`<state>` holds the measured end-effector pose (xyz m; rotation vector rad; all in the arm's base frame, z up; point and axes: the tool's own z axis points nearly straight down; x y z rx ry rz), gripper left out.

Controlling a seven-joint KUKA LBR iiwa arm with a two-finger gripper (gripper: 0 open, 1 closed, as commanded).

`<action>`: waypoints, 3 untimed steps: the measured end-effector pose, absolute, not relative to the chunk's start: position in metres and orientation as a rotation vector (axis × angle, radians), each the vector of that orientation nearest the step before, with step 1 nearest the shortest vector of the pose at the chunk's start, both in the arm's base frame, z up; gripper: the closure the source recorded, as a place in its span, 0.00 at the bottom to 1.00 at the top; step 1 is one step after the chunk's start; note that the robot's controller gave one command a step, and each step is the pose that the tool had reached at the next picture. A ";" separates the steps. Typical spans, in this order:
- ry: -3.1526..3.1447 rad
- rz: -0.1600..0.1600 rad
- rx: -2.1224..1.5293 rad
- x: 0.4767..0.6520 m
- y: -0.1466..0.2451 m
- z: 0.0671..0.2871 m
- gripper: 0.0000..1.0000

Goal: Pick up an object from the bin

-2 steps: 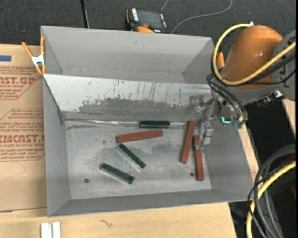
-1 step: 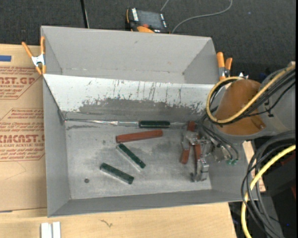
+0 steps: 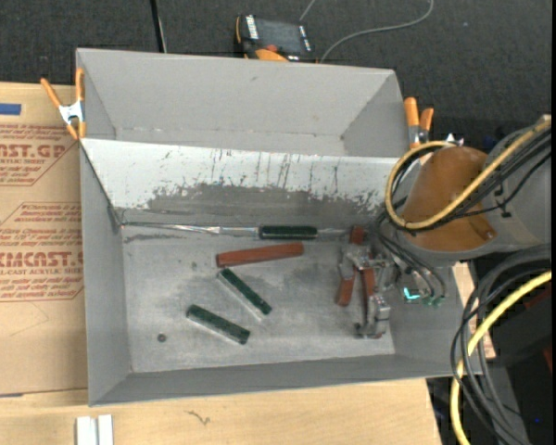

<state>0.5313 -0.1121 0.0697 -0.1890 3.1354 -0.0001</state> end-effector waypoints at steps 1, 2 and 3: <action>2.752 0.006 -1.509 0.582 -0.090 0.070 0.00; 2.752 0.003 -1.507 0.582 -0.092 0.071 1.00; 2.721 -0.007 -1.554 0.551 -0.083 0.232 1.00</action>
Offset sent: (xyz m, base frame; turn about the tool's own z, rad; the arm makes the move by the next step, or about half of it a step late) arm 0.0497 0.0186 0.0003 -0.8834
